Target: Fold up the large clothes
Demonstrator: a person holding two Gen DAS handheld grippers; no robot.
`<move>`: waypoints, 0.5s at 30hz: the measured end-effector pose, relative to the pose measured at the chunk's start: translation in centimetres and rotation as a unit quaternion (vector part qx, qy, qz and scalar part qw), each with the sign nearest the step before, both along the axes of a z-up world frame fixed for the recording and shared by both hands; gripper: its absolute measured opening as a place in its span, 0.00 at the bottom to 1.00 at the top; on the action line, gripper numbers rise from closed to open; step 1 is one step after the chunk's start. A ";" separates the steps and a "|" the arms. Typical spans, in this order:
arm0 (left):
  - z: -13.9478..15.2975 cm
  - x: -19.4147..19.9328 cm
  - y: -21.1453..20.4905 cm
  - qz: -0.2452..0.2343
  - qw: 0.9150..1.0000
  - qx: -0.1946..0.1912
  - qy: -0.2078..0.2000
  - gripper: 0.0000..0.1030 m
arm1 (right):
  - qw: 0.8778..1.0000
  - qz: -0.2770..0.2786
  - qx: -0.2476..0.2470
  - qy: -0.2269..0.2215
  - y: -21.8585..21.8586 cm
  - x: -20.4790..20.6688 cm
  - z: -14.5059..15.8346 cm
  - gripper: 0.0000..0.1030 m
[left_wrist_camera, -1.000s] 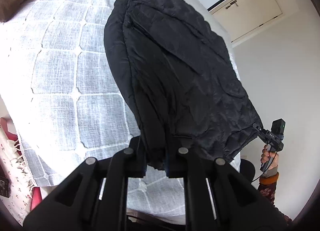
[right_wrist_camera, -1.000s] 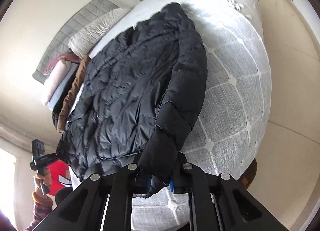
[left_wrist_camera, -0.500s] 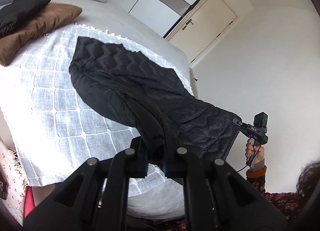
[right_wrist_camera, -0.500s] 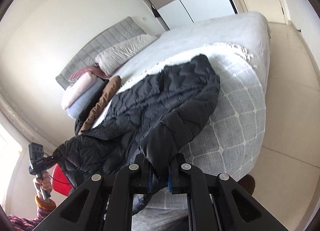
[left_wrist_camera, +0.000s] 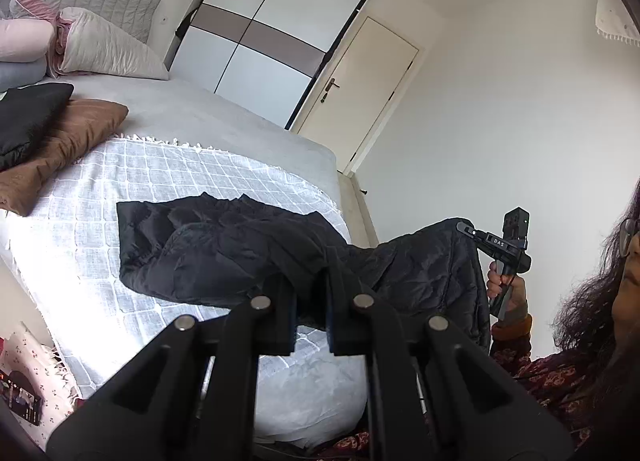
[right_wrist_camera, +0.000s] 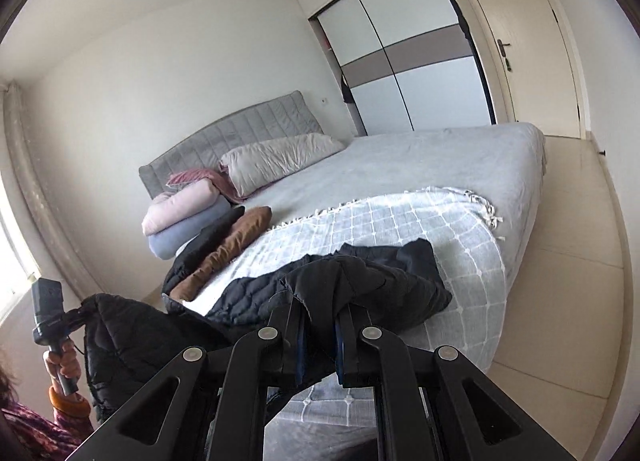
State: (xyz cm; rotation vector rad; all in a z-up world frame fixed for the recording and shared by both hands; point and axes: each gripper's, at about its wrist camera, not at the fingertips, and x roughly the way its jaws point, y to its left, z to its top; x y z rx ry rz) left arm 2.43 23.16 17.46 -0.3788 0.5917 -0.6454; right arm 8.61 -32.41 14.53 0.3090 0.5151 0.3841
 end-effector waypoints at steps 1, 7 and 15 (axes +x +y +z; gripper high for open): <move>-0.4 0.2 0.2 0.006 1.000 -0.001 0.004 0.11 | 1.000 -0.001 -0.001 -0.002 0.1 0.2 0.2 0.10; -4.3 2.9 3.5 0.071 0.991 -0.037 0.107 0.11 | 0.999 -0.023 0.018 0.030 -1.0 4.1 -2.0 0.10; -7.5 11.4 5.2 0.123 0.973 -0.071 0.179 0.12 | 0.996 -0.032 0.035 0.081 -1.1 14.3 -4.9 0.10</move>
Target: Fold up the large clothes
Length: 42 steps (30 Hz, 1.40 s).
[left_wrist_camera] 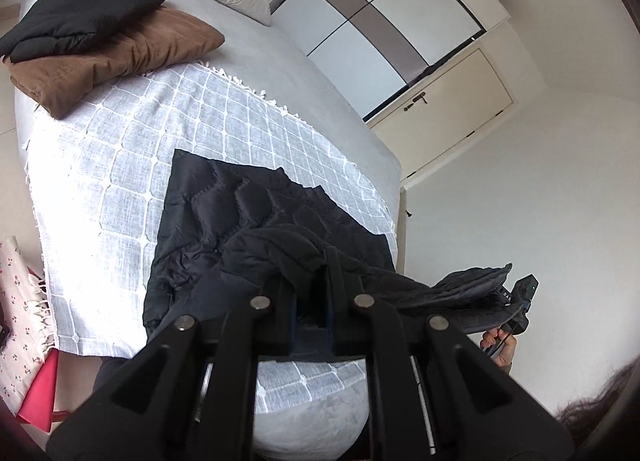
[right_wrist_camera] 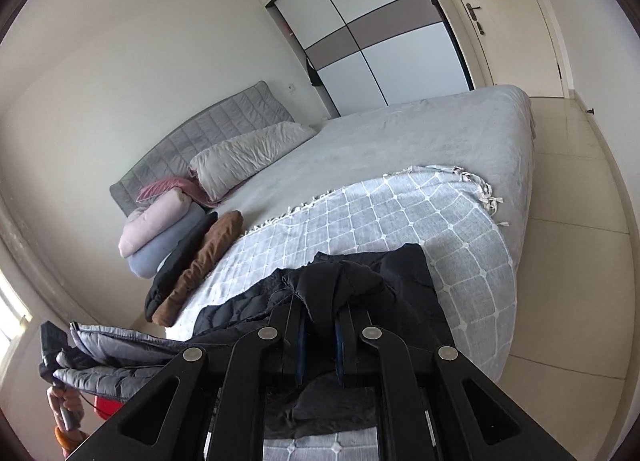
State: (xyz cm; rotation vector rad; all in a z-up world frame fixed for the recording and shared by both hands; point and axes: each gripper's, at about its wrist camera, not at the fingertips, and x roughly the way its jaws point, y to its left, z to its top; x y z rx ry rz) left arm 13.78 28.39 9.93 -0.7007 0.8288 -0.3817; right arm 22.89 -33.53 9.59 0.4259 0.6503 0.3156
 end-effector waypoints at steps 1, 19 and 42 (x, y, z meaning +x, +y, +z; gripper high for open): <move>-0.3 1.2 -0.1 0.003 1.000 0.000 0.010 0.12 | 1.000 -0.001 0.001 0.009 0.1 1.6 -0.4 0.10; -16.2 16.8 -2.4 0.064 0.982 0.122 0.128 0.19 | 0.975 -0.052 -0.029 0.212 0.7 18.7 -18.8 0.10; -11.8 8.4 -2.7 0.007 0.962 0.266 0.055 0.80 | 0.993 0.023 -0.052 0.101 -1.2 12.4 -14.9 0.70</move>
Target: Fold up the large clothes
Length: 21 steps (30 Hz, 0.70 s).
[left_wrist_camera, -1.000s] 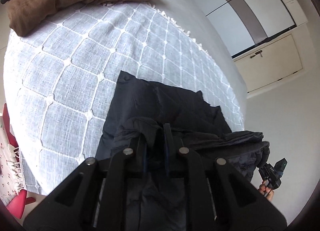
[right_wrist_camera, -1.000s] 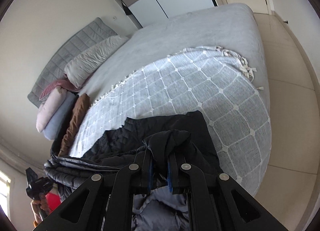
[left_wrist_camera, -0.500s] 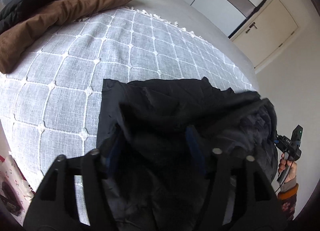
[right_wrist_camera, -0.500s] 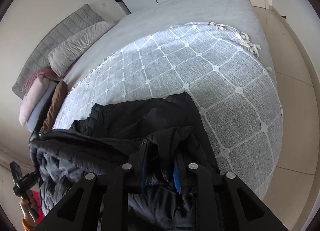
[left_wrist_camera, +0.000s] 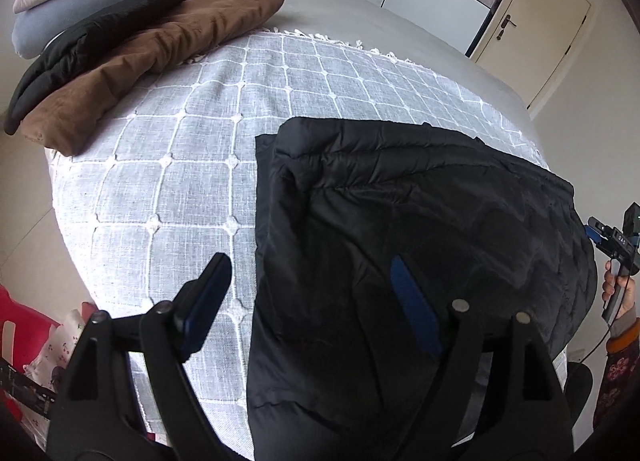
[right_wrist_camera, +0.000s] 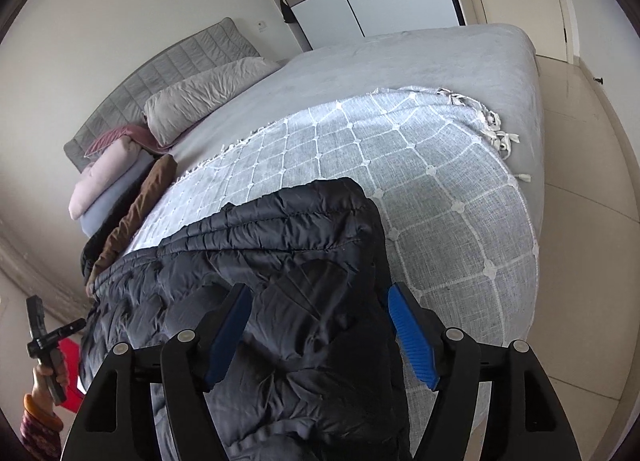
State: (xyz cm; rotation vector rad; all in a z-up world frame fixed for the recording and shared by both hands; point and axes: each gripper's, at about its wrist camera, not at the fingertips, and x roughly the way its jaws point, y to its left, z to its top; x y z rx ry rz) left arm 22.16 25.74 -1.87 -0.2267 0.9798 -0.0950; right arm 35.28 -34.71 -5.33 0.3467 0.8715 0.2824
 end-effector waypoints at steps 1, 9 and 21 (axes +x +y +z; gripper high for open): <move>0.0 0.2 -0.1 -0.002 1.000 0.005 -0.001 0.80 | 1.000 0.002 -0.007 0.001 0.2 0.3 0.0 0.70; -0.9 5.8 0.5 -0.023 1.000 0.016 0.002 0.80 | 0.998 -0.003 -0.070 -0.003 1.8 4.1 -0.1 0.70; 0.6 6.3 0.6 -0.014 0.994 -0.094 -0.056 0.05 | 0.995 -0.008 -0.091 -0.036 3.1 5.7 0.5 0.07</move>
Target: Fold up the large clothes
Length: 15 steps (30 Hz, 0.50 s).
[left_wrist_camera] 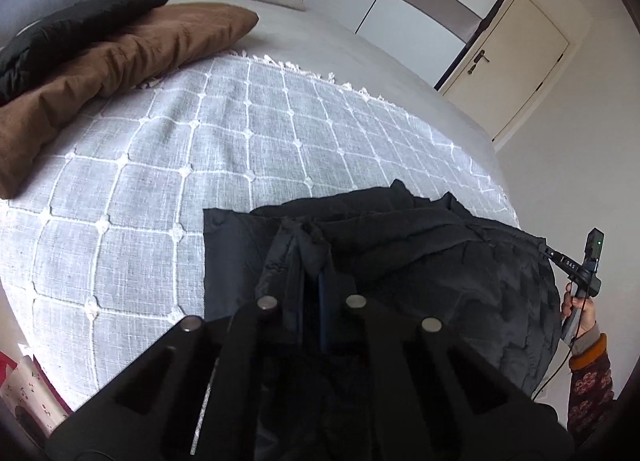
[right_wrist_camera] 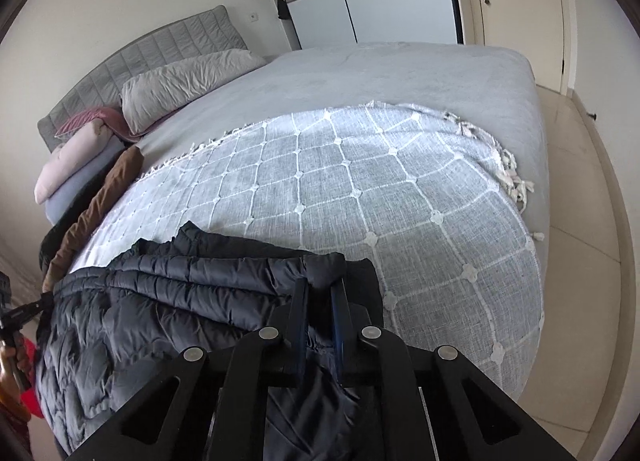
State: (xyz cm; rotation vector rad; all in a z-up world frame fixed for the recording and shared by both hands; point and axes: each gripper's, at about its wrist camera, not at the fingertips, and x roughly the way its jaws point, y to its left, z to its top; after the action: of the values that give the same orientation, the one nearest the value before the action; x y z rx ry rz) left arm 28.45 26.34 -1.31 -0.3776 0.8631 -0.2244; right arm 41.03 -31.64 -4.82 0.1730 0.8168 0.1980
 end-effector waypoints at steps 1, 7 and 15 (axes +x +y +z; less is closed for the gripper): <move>0.8 -0.1 0.3 0.010 1.000 -0.001 -0.015 0.05 | 1.000 -0.003 -0.012 -0.009 0.2 0.0 0.6 0.07; 4.2 3.6 0.6 0.074 0.995 0.024 -0.064 0.04 | 0.997 -0.047 -0.033 -0.050 0.8 3.2 4.1 0.06; -0.3 11.3 -0.5 0.123 0.986 0.102 -0.035 0.04 | 0.992 -0.084 -0.087 -0.039 3.1 11.3 1.2 0.06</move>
State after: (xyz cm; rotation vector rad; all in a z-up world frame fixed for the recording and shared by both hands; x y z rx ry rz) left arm 39.72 25.82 -1.60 -0.2791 0.7551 0.0799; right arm 52.29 -28.58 -3.66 0.0687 0.7329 -0.0261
